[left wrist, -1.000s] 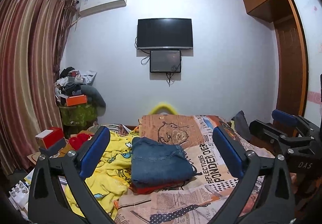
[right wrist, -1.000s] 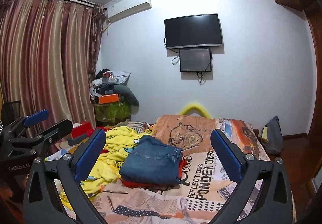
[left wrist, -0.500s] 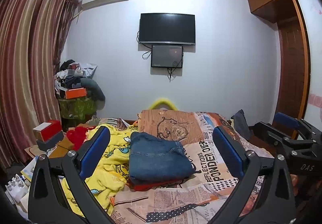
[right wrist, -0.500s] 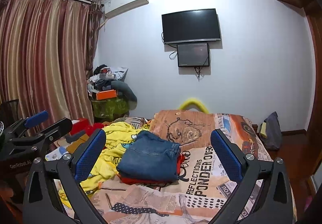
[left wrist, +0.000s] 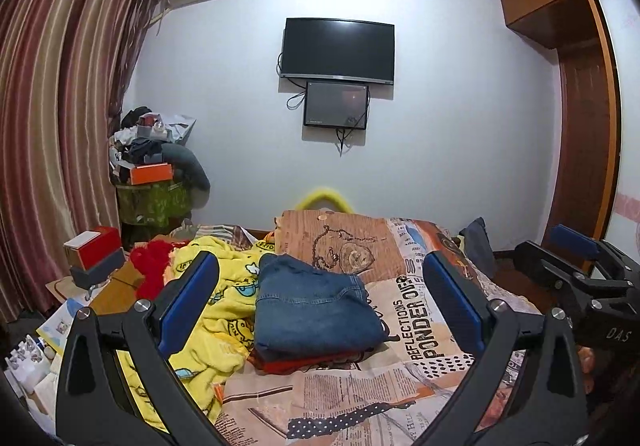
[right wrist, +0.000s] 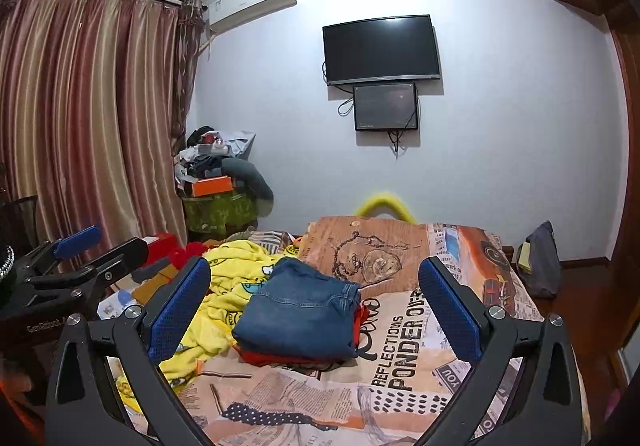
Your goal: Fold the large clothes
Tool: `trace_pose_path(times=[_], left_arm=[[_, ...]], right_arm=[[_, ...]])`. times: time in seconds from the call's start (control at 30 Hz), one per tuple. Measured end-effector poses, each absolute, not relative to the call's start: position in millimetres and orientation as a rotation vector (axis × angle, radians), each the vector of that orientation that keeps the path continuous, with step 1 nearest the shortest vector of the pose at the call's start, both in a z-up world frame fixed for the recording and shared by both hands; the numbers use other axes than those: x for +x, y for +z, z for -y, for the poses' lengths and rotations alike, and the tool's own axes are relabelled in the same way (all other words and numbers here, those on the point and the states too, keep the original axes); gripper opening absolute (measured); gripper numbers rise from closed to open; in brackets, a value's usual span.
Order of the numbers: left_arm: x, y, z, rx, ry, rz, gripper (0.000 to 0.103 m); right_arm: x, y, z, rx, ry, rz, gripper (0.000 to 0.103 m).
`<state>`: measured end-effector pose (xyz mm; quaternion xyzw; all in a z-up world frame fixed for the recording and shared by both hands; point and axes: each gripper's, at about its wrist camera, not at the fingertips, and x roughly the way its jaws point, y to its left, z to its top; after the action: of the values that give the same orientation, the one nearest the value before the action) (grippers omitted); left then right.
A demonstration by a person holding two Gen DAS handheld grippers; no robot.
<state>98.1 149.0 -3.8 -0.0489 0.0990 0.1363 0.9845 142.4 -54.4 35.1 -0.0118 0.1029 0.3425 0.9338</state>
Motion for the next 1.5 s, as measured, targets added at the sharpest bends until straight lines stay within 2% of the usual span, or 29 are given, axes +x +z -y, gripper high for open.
trace_pose_path(times=[1.5], left_arm=[[105.1, -9.5, -147.1, -0.106, 0.207, -0.230, 0.103]], right_arm=[[145.7, 37.2, 55.8, -0.004, 0.681, -0.208, 0.103]])
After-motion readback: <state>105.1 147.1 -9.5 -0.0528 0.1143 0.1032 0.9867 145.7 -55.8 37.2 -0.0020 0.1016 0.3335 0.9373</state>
